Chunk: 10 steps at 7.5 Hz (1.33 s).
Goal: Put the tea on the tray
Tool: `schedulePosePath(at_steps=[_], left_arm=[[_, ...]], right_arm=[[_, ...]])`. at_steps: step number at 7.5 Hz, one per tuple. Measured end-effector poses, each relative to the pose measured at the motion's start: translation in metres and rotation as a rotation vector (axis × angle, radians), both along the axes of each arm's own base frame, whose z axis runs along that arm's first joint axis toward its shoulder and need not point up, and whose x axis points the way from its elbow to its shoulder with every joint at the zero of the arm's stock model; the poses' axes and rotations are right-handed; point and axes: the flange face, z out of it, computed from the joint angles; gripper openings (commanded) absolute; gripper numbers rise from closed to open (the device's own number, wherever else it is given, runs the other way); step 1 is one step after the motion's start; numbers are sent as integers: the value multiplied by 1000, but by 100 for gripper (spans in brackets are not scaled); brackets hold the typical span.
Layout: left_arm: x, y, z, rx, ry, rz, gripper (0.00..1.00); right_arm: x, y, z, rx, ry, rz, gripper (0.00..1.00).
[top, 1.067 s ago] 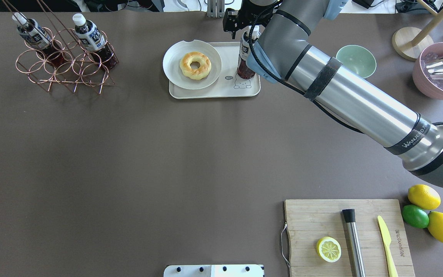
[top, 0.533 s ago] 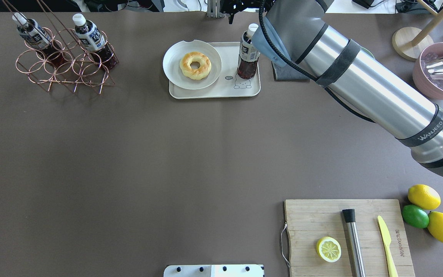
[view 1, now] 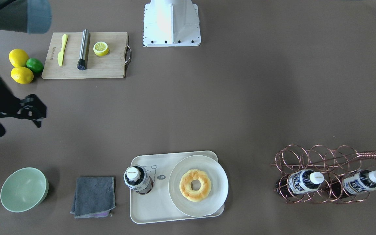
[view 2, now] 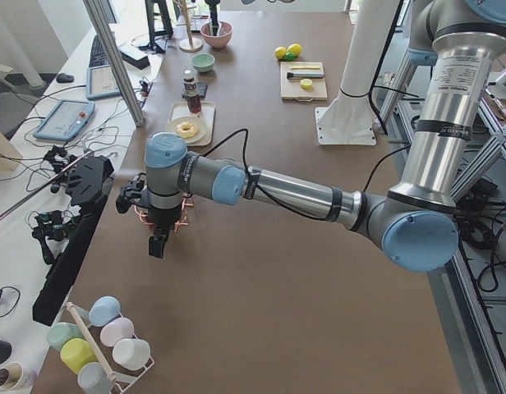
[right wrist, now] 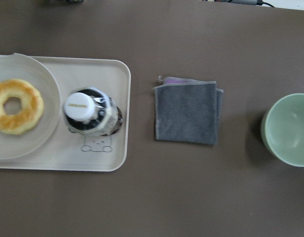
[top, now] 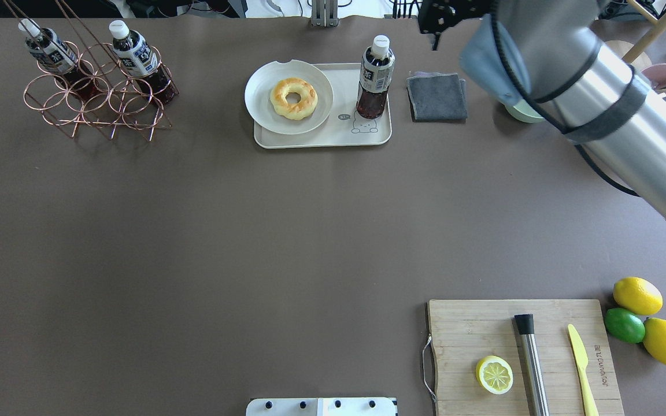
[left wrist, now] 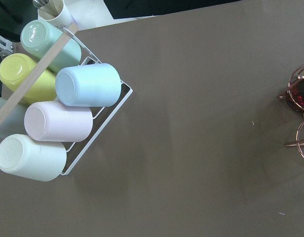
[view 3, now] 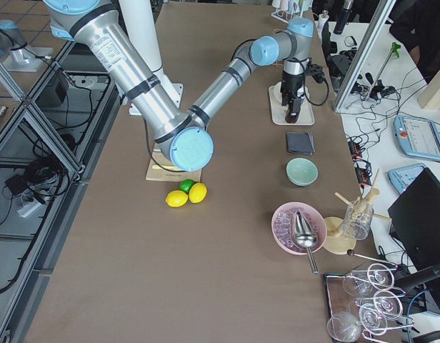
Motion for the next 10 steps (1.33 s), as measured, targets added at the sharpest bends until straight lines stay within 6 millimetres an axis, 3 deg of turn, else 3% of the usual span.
schedulePosePath(at_steps=[3, 6, 7, 8, 10], left_arm=[[0, 1, 6, -12, -1, 1, 98], [0, 9, 33, -63, 0, 1, 98], [0, 17, 45, -85, 1, 1, 98], [0, 26, 57, -109, 18, 3, 98], [4, 45, 78, -154, 83, 14, 98]], right_arm=[[146, 23, 173, -32, 25, -109, 100], [257, 59, 326, -86, -60, -75, 100], [279, 68, 357, -108, -95, -36, 100], [294, 75, 375, -131, -113, -1, 100], [312, 85, 389, -161, -130, 53, 100]])
